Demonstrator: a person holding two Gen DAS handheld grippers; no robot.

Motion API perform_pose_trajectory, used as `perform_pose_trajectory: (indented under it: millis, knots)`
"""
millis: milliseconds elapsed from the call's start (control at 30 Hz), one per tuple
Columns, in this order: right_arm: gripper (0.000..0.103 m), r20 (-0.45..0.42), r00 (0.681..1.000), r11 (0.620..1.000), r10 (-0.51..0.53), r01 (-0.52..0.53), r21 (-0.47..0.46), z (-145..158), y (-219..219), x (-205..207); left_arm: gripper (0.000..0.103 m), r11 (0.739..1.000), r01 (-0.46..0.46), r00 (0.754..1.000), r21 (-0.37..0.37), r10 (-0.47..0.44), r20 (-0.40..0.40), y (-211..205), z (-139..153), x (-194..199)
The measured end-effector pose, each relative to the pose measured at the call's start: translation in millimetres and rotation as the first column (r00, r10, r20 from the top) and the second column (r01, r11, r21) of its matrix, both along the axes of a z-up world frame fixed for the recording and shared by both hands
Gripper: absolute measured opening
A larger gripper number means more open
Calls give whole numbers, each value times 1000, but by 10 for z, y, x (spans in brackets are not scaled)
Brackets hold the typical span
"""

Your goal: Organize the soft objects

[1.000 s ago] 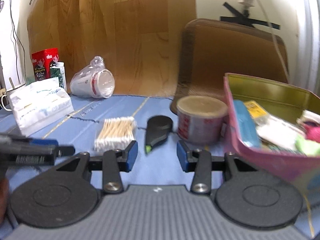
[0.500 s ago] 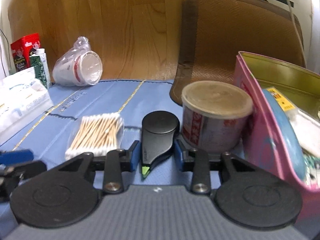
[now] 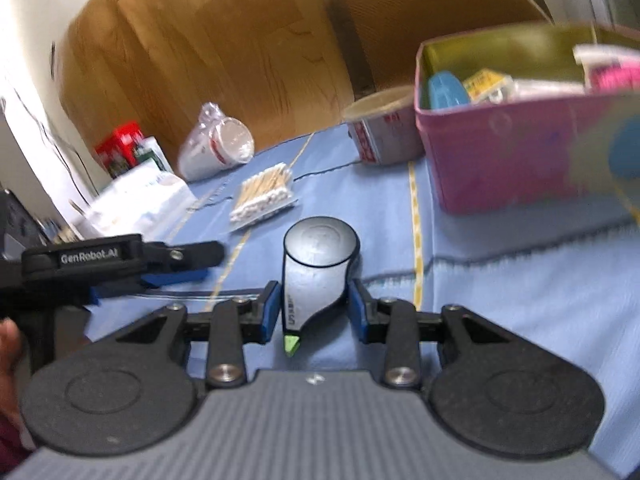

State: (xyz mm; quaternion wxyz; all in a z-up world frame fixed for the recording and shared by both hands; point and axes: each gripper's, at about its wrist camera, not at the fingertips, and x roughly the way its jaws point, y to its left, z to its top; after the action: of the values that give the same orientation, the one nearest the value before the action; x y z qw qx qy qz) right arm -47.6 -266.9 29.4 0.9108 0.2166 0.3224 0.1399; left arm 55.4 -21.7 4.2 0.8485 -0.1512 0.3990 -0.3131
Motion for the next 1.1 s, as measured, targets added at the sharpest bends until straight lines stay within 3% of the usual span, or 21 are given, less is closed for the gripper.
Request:
perform_pose_trajectory:
  millis: [133,267,433,667,867,1033,1100]
  knots:
    - [39,41,999,1000,10,-10,-14,33,45,-80,46,997,50,995,-51,-54,-81,-233,-48,108]
    - [39,80,997,998,19,-15,-54,68,24,-151,36,995,70,992,-76,-78,-101,-397,-20,156]
    - [39,189,981,995,-31,47,-84,219,-150,-188,35,988,128,992,-88,-128,-2,-696,339,165]
    - [39,358,926,957,-121,204,-206,456,-425,-141,34,973,226,967,-39,-220,125,-1387,750,315]
    - [39,362,909,922,-205,303,-240,411,-742,119,33,969,246,959,18,-246,139,-1874,703,534]
    - [40,329,910,890,-253,352,-291,276,-885,497,34,977,188,964,103,-204,171,-2072,608,678]
    - [41,312,911,875,-271,368,-315,203,-904,627,37,980,171,966,104,-187,176,-2045,595,681]
